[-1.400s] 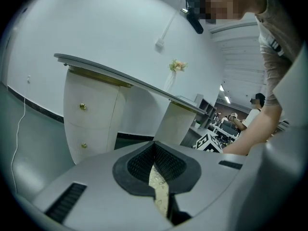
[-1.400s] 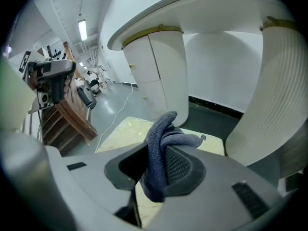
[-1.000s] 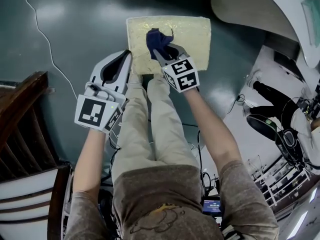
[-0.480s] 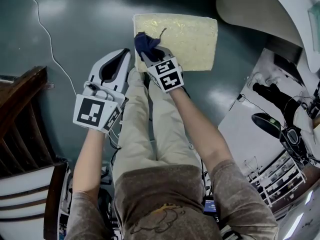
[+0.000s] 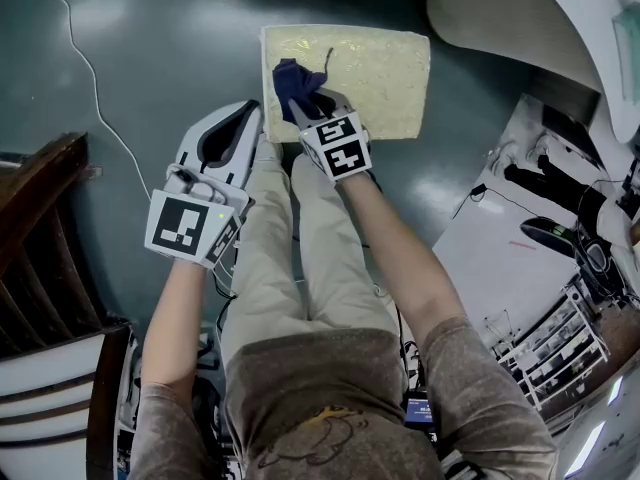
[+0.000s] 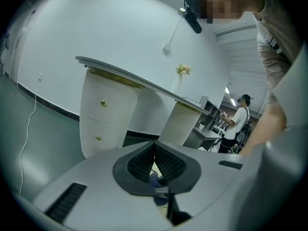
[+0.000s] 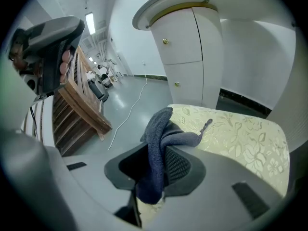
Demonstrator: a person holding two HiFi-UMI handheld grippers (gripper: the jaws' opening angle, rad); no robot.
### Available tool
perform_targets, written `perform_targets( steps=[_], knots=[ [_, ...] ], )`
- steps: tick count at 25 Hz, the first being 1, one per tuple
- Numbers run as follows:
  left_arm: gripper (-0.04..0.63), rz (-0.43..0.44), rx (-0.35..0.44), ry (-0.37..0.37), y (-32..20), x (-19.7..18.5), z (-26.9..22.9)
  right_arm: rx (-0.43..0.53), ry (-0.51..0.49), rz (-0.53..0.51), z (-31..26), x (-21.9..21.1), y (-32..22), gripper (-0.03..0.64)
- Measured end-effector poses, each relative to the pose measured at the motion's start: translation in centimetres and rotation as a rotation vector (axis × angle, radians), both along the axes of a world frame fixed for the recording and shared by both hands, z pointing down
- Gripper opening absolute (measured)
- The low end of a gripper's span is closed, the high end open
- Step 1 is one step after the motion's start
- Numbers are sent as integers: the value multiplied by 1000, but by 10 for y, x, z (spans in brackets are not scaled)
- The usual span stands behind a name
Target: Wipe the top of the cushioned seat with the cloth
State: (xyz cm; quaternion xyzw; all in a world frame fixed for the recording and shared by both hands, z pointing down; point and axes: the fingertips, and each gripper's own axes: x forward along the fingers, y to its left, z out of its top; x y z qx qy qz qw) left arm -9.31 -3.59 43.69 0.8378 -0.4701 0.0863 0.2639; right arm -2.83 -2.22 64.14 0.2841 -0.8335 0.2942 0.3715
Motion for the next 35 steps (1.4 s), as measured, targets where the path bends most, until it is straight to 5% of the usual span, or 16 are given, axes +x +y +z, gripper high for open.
perform_targets(
  steps=[35],
  knots=[
    [17,105,-15,2,-11,74,5,34,114,124,8,194,-36,104]
  ],
)
